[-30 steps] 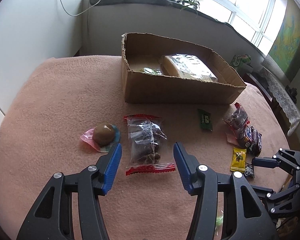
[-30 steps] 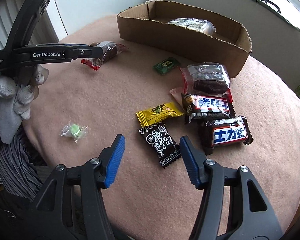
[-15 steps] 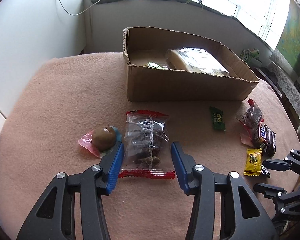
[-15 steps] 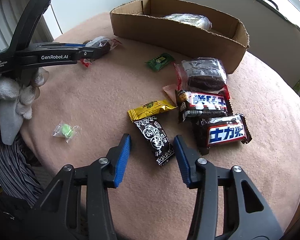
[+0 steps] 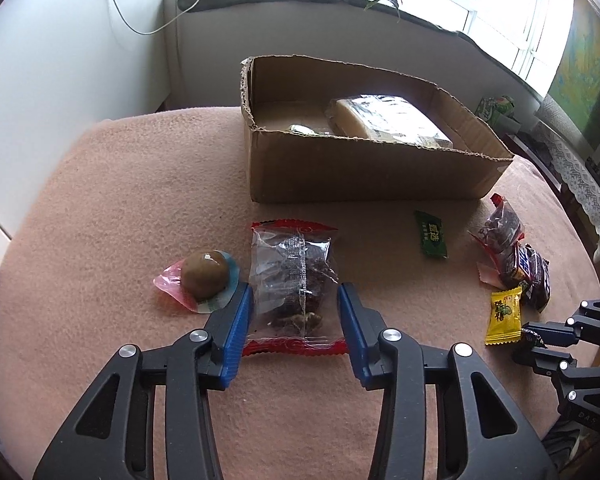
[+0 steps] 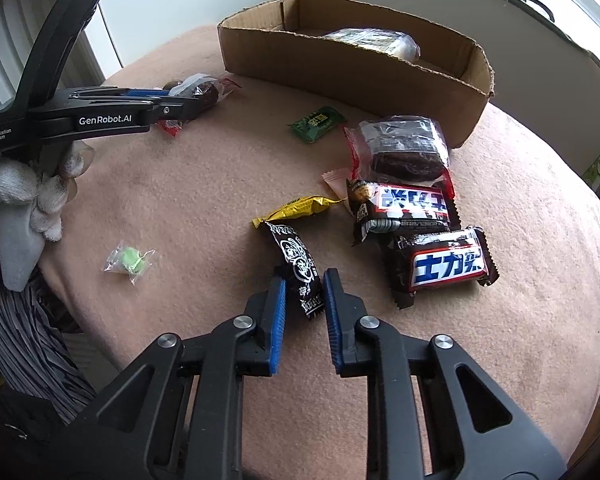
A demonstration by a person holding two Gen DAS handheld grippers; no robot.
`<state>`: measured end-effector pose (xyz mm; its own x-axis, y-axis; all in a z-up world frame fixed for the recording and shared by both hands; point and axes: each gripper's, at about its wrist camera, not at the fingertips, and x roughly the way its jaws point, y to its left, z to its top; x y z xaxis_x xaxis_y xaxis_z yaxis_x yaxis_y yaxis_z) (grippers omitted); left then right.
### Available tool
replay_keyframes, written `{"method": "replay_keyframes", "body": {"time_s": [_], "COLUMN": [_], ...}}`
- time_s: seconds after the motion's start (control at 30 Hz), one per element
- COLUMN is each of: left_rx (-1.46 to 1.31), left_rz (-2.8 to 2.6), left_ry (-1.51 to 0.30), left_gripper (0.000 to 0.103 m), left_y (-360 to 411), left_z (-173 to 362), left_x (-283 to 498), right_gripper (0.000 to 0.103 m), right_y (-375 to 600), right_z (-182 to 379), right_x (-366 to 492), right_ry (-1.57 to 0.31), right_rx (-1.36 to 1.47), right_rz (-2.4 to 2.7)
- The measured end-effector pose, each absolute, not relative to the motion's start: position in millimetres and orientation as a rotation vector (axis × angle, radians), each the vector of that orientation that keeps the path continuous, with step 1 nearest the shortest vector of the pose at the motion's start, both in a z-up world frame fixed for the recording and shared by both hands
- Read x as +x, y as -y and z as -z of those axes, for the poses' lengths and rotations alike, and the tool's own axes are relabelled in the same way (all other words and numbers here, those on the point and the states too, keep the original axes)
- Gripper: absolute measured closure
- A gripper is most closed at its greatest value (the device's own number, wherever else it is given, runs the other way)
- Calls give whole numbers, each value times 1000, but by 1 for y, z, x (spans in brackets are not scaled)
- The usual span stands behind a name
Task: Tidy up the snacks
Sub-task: 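Grasp the clear snack bag with the left gripper while the right gripper grasps the black candy, then carry both snacks into the cardboard box and open both grippers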
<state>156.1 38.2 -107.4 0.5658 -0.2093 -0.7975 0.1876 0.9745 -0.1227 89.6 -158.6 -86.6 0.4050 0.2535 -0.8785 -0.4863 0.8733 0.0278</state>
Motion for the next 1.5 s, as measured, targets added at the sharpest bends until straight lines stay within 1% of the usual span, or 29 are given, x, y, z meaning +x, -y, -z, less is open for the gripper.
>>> {"method": "replay_keyframes", "body": {"time_s": [0.2, 0.5, 1.0, 1.5], "left_rx": [-18, -38, -102, -148], "left_rz": [238, 255, 287, 314], "left_ry": [-935, -926, -886, -830], "left_gripper": [61, 61, 62, 62], "left_y": [-38, -42, -48, -47], "left_z": [106, 104, 91, 72], "left_x": [151, 139, 127, 125], "right_gripper": [89, 91, 91, 92], "right_y": [159, 161, 166, 176], "right_z": [86, 83, 73, 38], "right_x": [89, 84, 78, 77], "right_ry": [-1054, -1051, -1032, -955], "right_rx": [-244, -230, -192, -160], "right_rz": [-468, -471, -477, -481]}}
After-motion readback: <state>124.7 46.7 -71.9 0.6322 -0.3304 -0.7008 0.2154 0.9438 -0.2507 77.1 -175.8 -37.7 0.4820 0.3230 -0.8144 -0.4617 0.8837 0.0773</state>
